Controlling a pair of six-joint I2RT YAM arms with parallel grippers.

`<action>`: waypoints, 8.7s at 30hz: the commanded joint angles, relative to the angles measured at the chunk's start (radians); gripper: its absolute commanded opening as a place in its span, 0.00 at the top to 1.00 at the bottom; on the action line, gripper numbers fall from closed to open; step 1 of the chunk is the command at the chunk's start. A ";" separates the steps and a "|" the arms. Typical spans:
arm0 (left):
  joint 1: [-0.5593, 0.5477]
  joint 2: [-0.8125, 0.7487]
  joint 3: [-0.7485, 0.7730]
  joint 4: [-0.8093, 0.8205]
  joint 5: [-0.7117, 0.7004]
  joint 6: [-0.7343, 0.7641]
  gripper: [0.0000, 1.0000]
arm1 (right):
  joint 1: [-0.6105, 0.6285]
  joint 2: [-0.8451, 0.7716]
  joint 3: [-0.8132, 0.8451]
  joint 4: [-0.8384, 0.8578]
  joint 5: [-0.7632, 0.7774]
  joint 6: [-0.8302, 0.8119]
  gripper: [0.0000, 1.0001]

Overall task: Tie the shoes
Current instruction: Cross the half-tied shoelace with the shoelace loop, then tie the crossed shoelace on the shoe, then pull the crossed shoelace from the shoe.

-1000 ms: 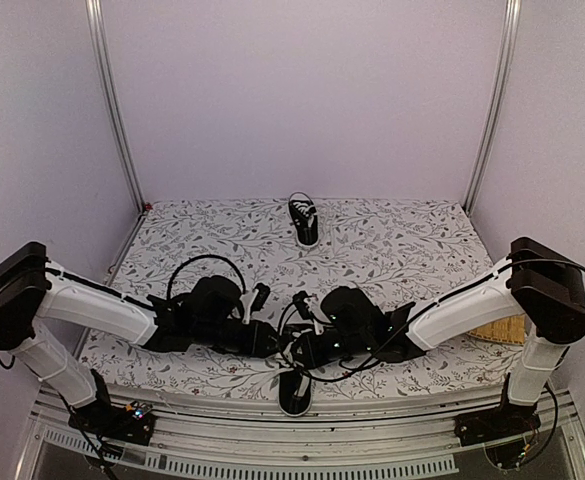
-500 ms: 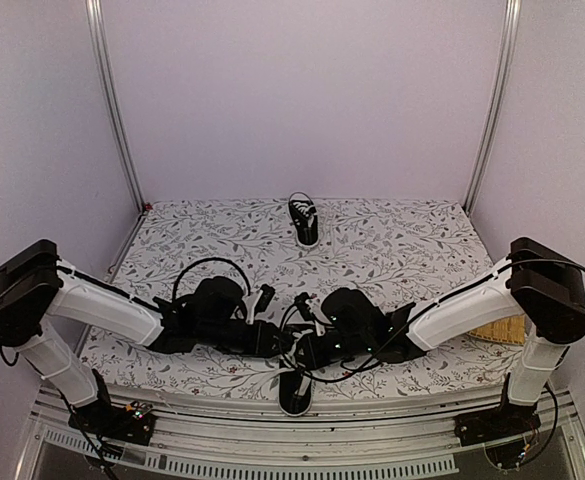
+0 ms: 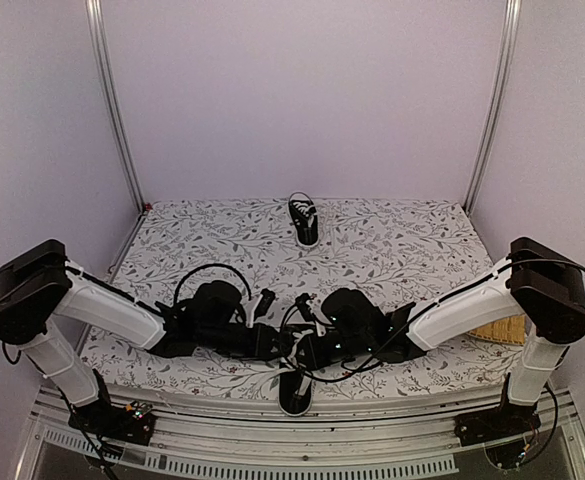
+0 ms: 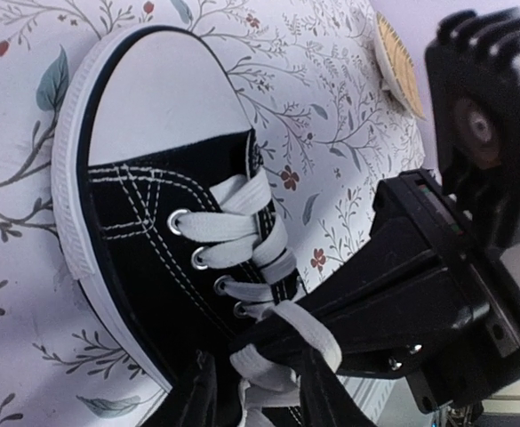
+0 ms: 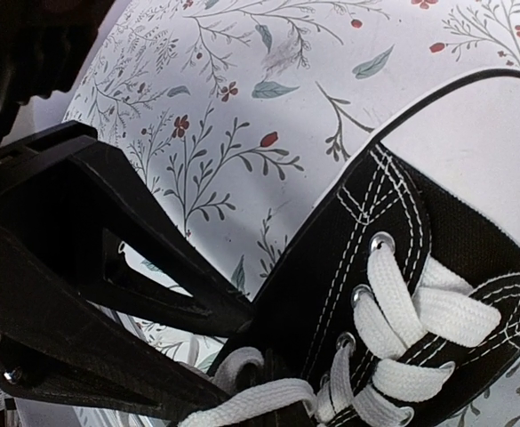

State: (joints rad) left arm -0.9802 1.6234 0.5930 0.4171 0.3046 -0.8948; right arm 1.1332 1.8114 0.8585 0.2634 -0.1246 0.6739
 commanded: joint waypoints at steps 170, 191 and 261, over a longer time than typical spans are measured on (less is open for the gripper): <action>0.018 -0.061 -0.184 0.071 -0.064 -0.082 1.00 | -0.153 -0.150 -0.100 -0.001 0.072 0.000 0.98; 0.012 -0.085 -0.192 0.121 -0.035 -0.064 1.00 | -0.193 -0.224 -0.144 -0.001 0.015 -0.029 0.51; -0.022 -0.173 -0.152 0.118 -0.174 -0.022 0.47 | -0.094 -0.491 -0.415 -0.017 0.044 0.129 0.55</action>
State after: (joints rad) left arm -0.9951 1.4918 0.4164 0.5476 0.1730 -0.9543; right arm 1.0405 1.3651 0.4450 0.2424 -0.1047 0.8066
